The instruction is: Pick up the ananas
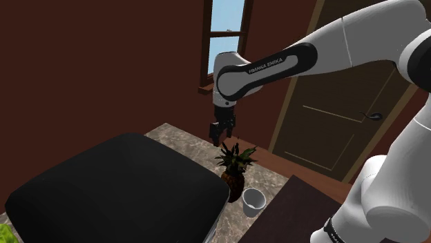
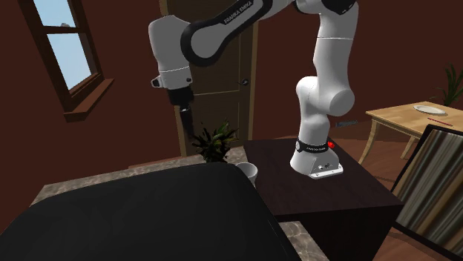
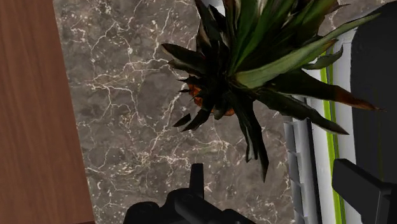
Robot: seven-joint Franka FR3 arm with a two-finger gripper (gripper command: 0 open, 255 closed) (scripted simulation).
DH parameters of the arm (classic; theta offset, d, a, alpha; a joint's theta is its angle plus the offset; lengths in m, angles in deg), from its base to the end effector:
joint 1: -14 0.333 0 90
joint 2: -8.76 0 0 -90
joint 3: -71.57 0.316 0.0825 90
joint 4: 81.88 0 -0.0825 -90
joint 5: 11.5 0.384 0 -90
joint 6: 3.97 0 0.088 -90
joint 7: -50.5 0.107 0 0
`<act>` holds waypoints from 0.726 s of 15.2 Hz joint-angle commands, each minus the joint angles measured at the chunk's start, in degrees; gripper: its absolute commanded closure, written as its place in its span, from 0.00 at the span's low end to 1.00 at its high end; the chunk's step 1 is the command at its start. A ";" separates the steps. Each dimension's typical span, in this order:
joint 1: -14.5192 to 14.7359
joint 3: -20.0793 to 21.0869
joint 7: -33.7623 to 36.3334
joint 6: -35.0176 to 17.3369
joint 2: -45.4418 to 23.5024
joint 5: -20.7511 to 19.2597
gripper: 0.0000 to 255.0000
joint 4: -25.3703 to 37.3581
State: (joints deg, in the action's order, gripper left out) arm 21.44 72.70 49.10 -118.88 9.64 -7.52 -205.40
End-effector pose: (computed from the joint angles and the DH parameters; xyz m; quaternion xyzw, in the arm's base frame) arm 0.5120 0.0814 0.3948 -0.9948 -0.0700 0.0691 0.0260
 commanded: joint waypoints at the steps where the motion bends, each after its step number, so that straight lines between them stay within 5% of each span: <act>1: 0.00 0.00 -0.14 -1.64 -0.82 0.04 0.00 -0.82; 4: 0.00 0.00 -0.21 -2.82 -1.38 0.08 0.00 -1.44; 5: 0.01 0.01 -0.21 -2.97 -1.42 0.09 1.00 -1.54; 11: 0.00 0.00 -0.23 -2.93 -1.39 0.08 1.00 -1.54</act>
State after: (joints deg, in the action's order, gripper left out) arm 21.45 72.71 48.87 -121.82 8.28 -7.43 -206.91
